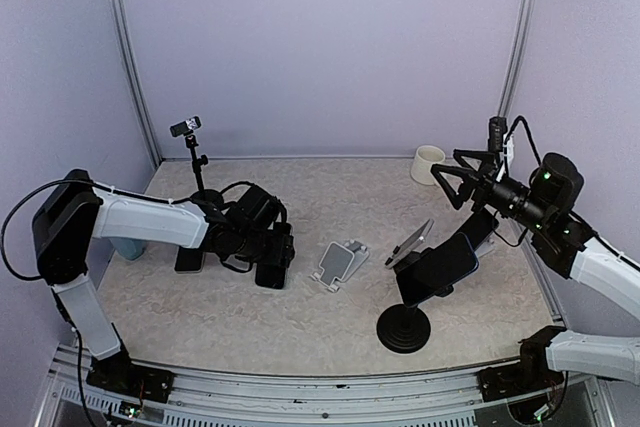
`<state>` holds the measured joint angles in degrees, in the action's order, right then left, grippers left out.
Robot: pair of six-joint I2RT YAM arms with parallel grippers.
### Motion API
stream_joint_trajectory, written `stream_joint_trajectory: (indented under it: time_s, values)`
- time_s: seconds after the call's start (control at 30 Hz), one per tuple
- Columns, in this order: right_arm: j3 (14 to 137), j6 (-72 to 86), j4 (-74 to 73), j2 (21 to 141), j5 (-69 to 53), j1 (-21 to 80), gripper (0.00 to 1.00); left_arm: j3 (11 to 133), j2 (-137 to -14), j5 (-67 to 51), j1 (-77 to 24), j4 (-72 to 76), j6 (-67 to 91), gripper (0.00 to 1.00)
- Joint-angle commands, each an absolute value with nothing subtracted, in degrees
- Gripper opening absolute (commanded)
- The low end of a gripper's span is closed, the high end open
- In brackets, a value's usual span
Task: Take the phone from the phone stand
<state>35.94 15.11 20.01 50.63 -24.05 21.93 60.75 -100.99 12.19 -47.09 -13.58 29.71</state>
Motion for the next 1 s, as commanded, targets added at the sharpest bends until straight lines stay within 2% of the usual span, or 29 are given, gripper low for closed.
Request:
stream_joint_trajectory:
  time_s: [0.0,0.2,0.97]
  values:
    - [35.1,15.9,22.1,51.1,-25.1,21.3,0.97,59.1,-98.7,13.7,-45.4,-11.8,32.3,0.48]
    - [34.8,16.1,22.3,51.4,-25.0,21.3,0.97,59.5,-101.1,15.8,-43.2,-13.2,33.6,0.44]
    - [35.1,16.6,22.4,52.4,-24.9,21.3,0.97,62.6,-110.2,19.6,-38.0,-14.8,29.9,0.46]
